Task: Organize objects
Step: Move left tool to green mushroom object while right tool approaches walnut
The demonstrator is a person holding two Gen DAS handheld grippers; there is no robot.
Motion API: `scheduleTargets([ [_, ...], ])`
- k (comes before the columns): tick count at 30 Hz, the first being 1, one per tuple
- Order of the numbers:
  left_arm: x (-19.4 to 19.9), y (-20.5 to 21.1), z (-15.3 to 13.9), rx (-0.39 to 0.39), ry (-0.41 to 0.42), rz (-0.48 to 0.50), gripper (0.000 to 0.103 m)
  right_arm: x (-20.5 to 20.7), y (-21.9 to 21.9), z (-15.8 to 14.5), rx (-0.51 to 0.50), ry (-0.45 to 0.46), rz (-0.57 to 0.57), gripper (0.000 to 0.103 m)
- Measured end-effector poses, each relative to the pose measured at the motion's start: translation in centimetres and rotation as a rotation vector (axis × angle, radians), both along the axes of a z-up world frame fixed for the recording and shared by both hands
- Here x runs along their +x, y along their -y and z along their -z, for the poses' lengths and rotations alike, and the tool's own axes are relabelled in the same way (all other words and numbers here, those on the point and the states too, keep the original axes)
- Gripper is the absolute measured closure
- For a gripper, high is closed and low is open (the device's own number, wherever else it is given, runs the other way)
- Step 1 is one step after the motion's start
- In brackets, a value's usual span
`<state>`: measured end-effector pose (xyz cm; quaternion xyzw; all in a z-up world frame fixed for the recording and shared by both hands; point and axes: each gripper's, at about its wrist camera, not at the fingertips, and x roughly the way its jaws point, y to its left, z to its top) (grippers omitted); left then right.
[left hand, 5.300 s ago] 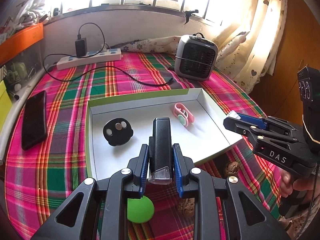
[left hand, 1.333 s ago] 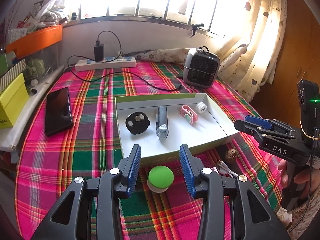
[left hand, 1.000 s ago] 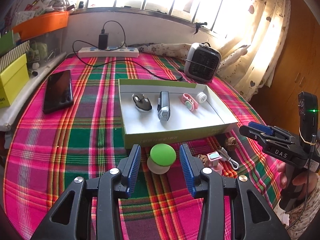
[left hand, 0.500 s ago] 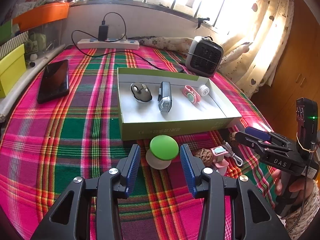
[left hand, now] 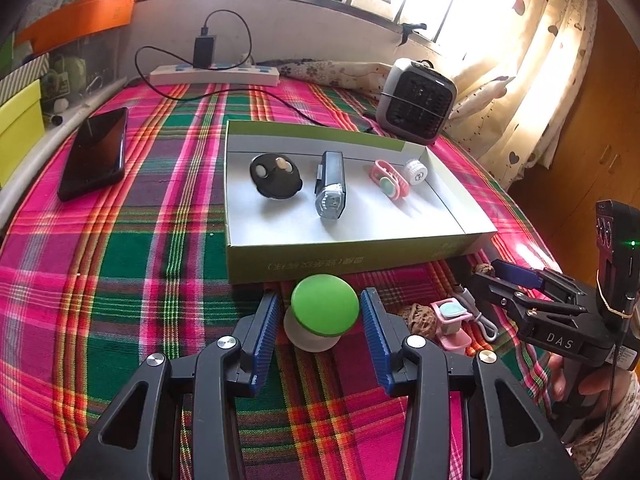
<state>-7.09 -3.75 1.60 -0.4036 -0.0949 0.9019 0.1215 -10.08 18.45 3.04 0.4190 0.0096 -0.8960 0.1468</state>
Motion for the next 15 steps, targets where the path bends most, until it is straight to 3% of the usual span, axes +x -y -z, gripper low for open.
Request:
scheduleTargets([
  [15,-0.67,-0.04,0.80,0.006,0.023,0.008,0.063,-0.29,0.64,0.34,0.061,0.014,0.012,0.044],
])
